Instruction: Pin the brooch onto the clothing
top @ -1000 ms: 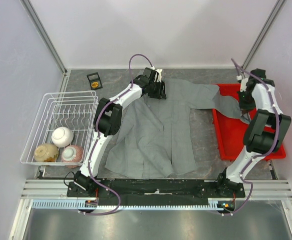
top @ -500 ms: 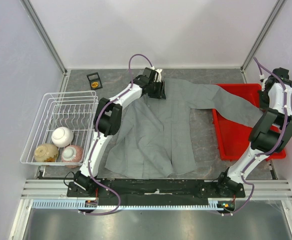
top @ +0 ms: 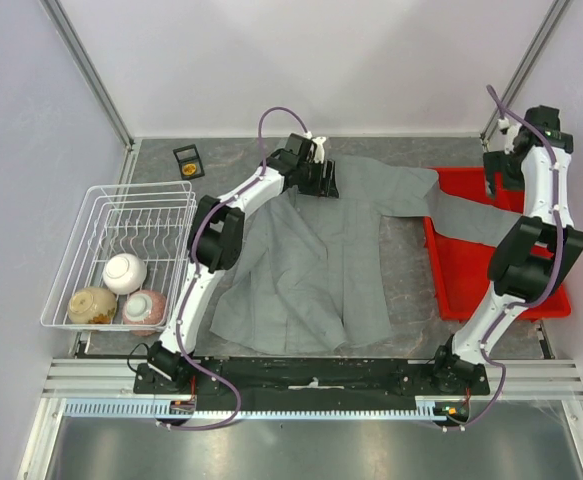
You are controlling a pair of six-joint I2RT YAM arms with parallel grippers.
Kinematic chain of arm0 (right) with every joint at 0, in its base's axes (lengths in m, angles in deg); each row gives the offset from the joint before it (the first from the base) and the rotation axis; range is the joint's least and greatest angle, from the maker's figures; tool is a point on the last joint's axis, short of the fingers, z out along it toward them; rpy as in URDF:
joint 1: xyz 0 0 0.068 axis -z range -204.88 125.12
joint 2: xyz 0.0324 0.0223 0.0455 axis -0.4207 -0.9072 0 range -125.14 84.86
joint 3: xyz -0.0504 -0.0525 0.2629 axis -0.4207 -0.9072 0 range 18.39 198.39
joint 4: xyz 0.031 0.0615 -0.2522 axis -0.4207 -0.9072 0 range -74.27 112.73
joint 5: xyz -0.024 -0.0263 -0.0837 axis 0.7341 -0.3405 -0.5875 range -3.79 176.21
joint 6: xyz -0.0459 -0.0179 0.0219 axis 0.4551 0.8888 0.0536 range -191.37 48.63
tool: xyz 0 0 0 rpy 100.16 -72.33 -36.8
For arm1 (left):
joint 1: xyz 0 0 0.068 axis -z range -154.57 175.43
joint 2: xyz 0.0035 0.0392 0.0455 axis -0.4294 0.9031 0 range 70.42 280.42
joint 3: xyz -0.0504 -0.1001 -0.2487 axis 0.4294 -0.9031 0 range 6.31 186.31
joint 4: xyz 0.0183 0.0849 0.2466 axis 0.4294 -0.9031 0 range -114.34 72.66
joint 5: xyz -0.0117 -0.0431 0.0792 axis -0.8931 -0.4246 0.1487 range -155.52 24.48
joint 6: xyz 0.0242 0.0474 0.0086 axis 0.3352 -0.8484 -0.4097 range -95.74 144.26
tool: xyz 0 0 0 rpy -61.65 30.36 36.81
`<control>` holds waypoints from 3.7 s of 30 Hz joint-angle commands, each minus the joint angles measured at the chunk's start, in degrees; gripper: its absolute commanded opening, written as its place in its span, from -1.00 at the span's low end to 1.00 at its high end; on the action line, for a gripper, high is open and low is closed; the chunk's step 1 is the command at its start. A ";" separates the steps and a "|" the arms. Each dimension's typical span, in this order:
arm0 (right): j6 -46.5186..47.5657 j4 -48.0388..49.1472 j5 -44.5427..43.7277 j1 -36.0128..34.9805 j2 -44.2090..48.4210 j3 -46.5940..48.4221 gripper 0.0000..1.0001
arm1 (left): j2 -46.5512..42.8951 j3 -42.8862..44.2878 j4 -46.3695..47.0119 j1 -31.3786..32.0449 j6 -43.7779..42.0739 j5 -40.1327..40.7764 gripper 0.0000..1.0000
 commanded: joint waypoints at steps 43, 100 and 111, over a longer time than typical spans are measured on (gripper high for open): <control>-11.56 21.27 22.30 -42.81 3.88 -42.38 0.18 | -61.27 -70.73 3.82 25.70 -52.66 -15.01 -0.68; -1.36 8.96 20.80 -34.28 5.90 -41.42 0.21 | -71.22 -55.01 -35.14 -59.20 -135.53 -10.68 -0.18; -2.41 7.82 24.49 -36.38 7.13 -39.40 0.30 | -64.10 -43.21 -44.97 -61.58 -102.62 -18.88 0.72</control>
